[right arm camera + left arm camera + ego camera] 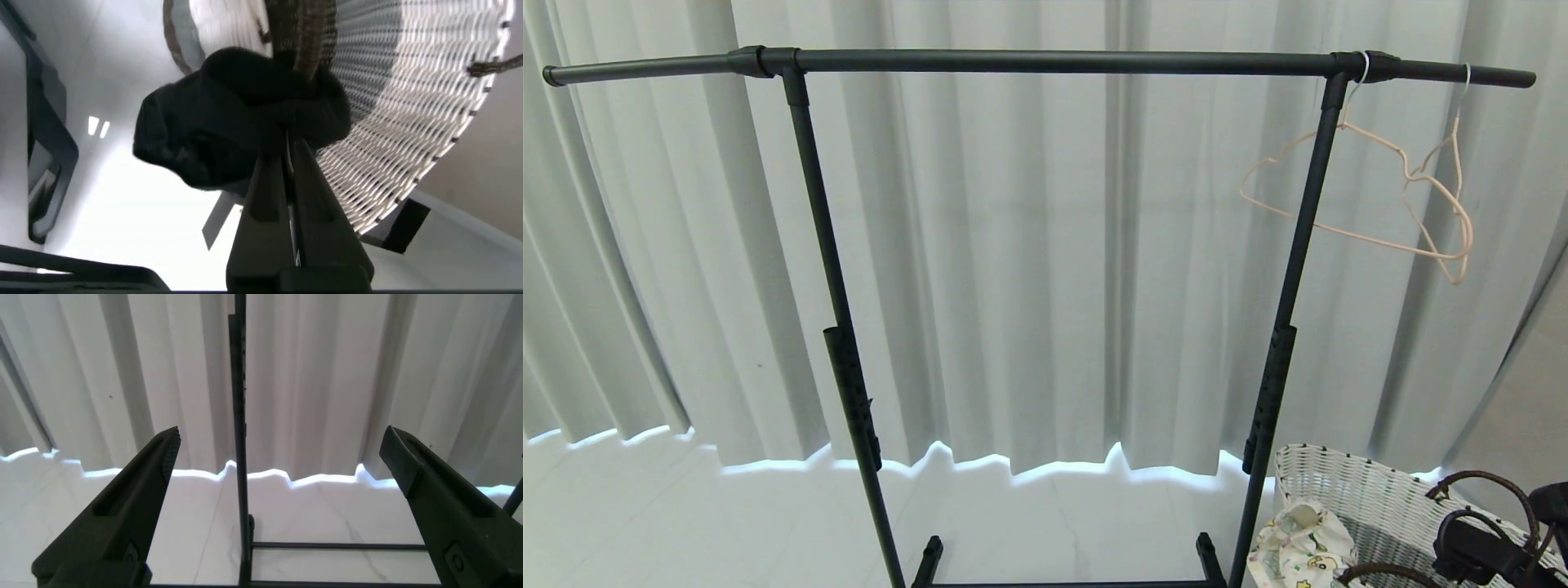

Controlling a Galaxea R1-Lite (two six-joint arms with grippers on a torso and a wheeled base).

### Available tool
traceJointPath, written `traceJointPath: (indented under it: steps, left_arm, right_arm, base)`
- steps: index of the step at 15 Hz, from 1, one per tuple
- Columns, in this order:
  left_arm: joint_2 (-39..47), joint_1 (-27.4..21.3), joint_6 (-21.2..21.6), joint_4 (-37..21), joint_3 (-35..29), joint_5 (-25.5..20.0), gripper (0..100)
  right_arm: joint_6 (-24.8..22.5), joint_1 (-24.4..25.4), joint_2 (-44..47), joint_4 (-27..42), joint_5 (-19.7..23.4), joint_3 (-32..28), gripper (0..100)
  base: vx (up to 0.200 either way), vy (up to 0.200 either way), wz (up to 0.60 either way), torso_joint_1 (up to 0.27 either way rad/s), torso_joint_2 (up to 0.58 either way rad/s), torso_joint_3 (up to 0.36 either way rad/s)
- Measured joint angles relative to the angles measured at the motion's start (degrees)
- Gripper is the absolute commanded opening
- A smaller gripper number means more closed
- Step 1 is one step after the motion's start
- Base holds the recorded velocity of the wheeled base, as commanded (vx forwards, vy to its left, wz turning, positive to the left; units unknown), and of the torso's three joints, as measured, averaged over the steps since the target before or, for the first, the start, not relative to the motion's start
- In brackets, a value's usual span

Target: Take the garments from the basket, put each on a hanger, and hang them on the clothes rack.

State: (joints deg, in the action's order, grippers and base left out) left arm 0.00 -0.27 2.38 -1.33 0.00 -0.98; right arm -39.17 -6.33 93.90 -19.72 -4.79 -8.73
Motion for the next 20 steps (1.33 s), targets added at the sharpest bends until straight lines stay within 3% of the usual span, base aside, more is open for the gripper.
traceJointPath:
  steps: [2,4,9,12,15,20]
  left_arm:
    - [0.0,0.0,0.0,0.0,0.0,0.0,100]
    - [0.0,0.0,0.0,0.0,0.0,0.0,100]
    - [0.0,0.0,0.0,0.0,0.0,0.0,100]
    - [0.0,-0.1,0.4,0.0,0.0,0.0,100]
    - [0.0,-0.1,0.2,0.0,0.0,-0.1,100]
    - [0.0,-0.1,0.2,0.0,0.0,-0.1,100]
  right_arm:
    - [0.0,0.0,-2.5,1.3,0.0,-1.4,0]
    - [0.0,0.0,-6.4,10.1,0.1,-6.0,0]
    - [0.2,0.5,-18.8,44.3,0.8,-32.3,0]
    - [0.2,1.6,-26.4,56.7,1.0,-44.6,0]
    - [0.3,4.5,-31.0,61.0,1.0,-50.0,0]
    - [0.3,8.9,-32.8,61.2,1.0,-51.4,0]
  base:
    - [0.0,0.0,0.0,0.0,0.0,0.0]
    - [0.0,0.0,0.0,0.0,0.0,0.0]
    - [0.0,0.0,0.0,0.0,0.0,0.0]
    - [0.0,0.0,0.0,0.0,0.0,0.0]
    - [-0.2,0.0,0.0,0.009,0.0,0.004]
    - [-0.2,0.0,0.0,0.003,0.0,0.001]
